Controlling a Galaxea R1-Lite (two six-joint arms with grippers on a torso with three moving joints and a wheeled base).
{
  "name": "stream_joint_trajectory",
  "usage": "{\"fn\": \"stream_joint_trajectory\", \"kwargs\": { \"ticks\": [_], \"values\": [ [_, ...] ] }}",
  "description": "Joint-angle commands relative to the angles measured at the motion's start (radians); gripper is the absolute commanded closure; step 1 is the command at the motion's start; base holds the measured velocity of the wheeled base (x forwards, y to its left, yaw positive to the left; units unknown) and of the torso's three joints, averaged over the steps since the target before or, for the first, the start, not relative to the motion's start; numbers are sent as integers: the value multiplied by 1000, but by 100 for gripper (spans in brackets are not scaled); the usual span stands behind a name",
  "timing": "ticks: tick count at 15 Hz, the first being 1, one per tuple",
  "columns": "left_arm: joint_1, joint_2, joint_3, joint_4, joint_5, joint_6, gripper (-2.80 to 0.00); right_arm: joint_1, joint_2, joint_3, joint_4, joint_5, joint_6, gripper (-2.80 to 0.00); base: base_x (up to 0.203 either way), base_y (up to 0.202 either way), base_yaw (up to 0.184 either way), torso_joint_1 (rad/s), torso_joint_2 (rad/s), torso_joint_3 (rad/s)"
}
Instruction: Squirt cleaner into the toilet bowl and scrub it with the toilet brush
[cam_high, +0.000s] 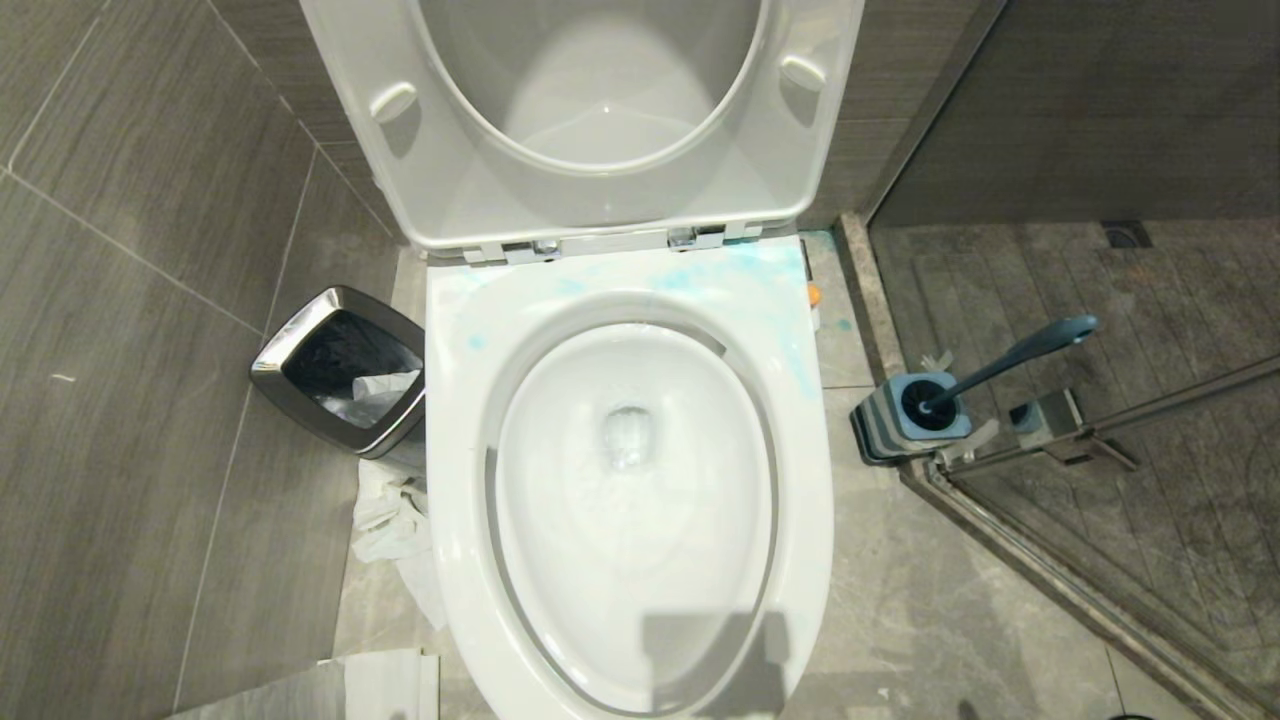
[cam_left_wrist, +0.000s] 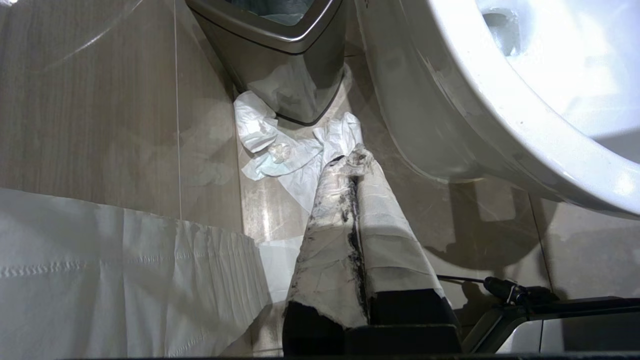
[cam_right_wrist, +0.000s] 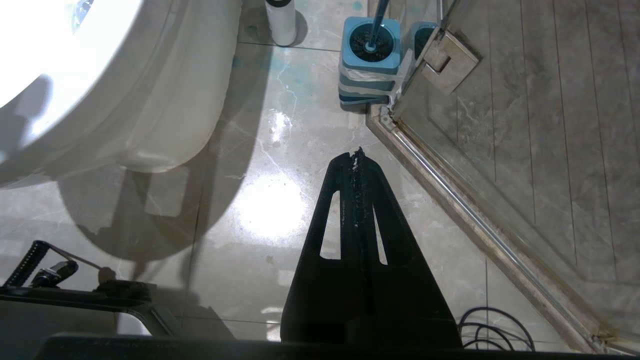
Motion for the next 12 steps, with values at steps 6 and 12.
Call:
{"fn": "stream_joint_trajectory", "kwargs": {
  "ticks": [6,12],
  "values": [
    [0,2,0,-1,-1,0,0,0,1,0,0,1,-1,0,0,0,0,0,0,0],
    [0,2,0,-1,-1,0,0,0,1,0,0,1,-5,0,0,0,0,0,0,0]
  ]
}}
